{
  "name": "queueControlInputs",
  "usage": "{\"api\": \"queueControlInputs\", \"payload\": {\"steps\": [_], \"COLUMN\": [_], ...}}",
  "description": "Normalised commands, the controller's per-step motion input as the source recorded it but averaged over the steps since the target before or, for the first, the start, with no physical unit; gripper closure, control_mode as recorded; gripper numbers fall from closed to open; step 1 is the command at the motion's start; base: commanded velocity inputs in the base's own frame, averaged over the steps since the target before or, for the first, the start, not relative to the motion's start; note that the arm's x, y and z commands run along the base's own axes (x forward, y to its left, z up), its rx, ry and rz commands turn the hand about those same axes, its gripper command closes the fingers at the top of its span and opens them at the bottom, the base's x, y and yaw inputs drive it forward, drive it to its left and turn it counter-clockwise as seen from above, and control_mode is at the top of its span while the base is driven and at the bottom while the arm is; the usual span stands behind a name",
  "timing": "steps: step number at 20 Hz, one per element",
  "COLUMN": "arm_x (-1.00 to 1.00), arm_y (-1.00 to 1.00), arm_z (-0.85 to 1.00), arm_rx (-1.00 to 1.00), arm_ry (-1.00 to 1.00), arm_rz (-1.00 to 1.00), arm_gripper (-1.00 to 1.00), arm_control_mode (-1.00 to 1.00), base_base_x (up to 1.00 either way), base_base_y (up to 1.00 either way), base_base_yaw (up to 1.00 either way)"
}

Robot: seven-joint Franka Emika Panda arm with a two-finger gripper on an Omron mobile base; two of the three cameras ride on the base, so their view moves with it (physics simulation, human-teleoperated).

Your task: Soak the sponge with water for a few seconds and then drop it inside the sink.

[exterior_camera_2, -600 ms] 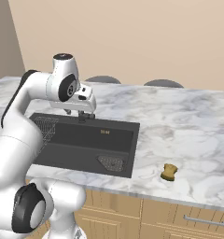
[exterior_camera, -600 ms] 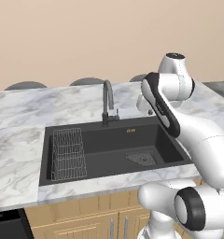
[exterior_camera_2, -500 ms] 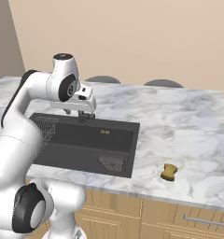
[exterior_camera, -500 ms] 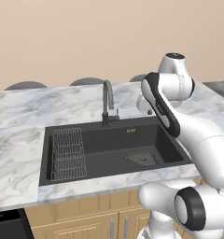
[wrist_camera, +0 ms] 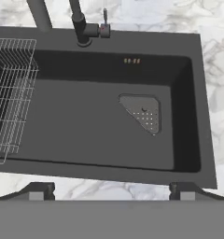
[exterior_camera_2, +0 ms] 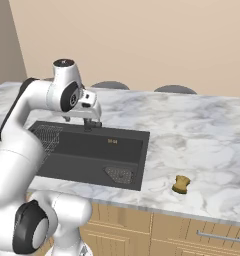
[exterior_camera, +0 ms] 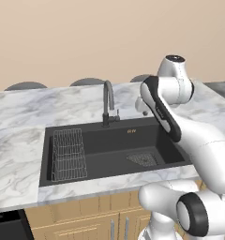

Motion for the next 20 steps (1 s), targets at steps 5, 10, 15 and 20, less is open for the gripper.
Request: {"api": "queueControlInputs", "payload": {"steps": [5,10,15,20], "arm_x": [0.00,0.11,0.17,0.11], "arm_y": [0.00,-0.01,-0.13,-0.16], "arm_z": [-0.28,-0.26,-0.13,0.00], "arm_rx": [0.00,0.00,0.00,0.00], "arm_ry": [-0.14,-0.05,-0.04,-0.12], "arm_rz": [0.23,0.31,0.35,0.30], "arm_gripper": [-1.00,-1.00,-1.00,-1.00], "arm_control_mode": [-1.00,-1.00,-1.00,-1.00], "base_base_x": [0.00,0.00,0.00,0.00], "base_base_y": [0.00,0.00,0.00,0.00], "base_base_yaw": [0.00,0.00,0.00,0.00]}}
